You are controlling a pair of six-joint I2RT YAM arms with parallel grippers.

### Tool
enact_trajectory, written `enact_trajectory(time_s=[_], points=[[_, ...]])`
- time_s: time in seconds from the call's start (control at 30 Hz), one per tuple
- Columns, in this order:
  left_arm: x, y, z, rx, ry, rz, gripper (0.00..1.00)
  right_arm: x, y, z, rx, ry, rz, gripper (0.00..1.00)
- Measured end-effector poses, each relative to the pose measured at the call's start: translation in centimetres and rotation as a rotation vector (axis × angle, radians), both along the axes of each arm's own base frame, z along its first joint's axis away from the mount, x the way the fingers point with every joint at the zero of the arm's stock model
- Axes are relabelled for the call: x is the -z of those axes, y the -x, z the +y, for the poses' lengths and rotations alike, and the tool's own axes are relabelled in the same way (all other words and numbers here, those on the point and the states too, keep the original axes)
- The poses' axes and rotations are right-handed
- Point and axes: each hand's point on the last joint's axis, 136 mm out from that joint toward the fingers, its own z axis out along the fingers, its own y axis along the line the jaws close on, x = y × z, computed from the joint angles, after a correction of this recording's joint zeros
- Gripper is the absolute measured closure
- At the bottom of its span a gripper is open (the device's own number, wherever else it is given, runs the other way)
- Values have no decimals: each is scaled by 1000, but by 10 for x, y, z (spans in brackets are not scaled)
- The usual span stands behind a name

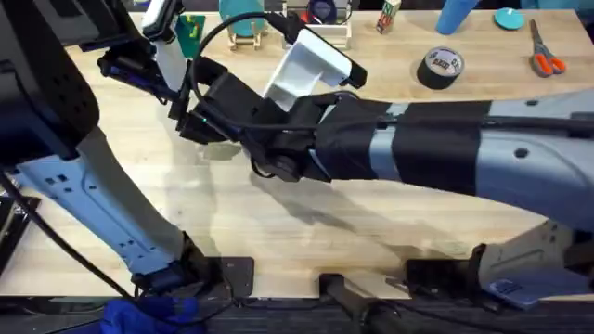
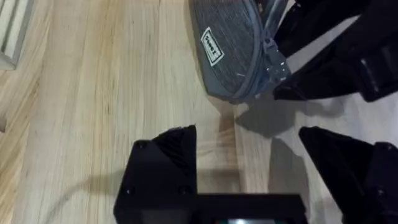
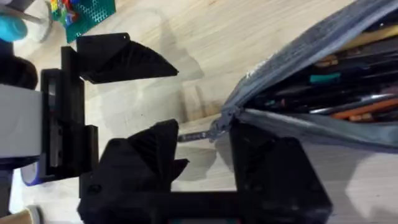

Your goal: Unzip the bag, pick up the pens from the table one at a time and place them inside, then zip the bag closed.

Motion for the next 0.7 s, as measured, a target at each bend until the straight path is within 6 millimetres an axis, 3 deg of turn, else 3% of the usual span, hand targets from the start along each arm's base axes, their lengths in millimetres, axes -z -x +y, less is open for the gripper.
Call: enact_trajectory(time_s=[0.1,0.3,0.37,0.47,0.63,0.7], points=[[0,0,0,0,0,0,6,4,0,0,1,6,4,549],[0,0,0,0,0,0,6,5,0,0,1,10,6,606],[0,0,0,0,0,0,6,5,-1,0,2,10,6,602],[0,0,0,0,0,0,5,6,-1,-1,3,11,7,492],[0,0,0,-1,3,-1,6,6,-3,-3,13,9,10,485],[0,0,0,-2,3,-1,6,6,-3,-4,17,8,11,531]])
